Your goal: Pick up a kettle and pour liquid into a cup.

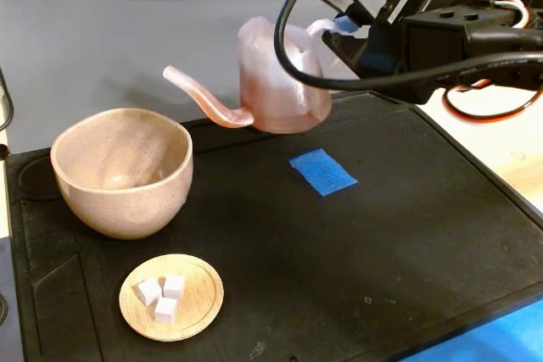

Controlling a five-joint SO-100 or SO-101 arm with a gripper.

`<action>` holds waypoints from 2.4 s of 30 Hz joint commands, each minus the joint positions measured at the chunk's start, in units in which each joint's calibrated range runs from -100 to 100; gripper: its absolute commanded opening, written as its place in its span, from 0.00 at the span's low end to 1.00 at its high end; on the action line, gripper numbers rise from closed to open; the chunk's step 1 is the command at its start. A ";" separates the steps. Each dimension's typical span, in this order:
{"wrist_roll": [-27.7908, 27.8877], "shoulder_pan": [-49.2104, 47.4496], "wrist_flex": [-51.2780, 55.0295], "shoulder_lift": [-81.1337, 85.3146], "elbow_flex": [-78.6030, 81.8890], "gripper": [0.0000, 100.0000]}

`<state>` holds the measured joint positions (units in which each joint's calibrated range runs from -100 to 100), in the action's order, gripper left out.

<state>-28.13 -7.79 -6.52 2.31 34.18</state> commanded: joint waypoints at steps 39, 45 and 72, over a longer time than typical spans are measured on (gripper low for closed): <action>13.09 -3.82 -0.87 -5.81 -16.03 0.01; 13.09 -4.50 -0.79 -10.08 -21.56 0.01; 14.56 -4.42 -0.70 -10.33 -21.29 0.01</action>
<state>-13.62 -11.94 -6.52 -8.73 17.14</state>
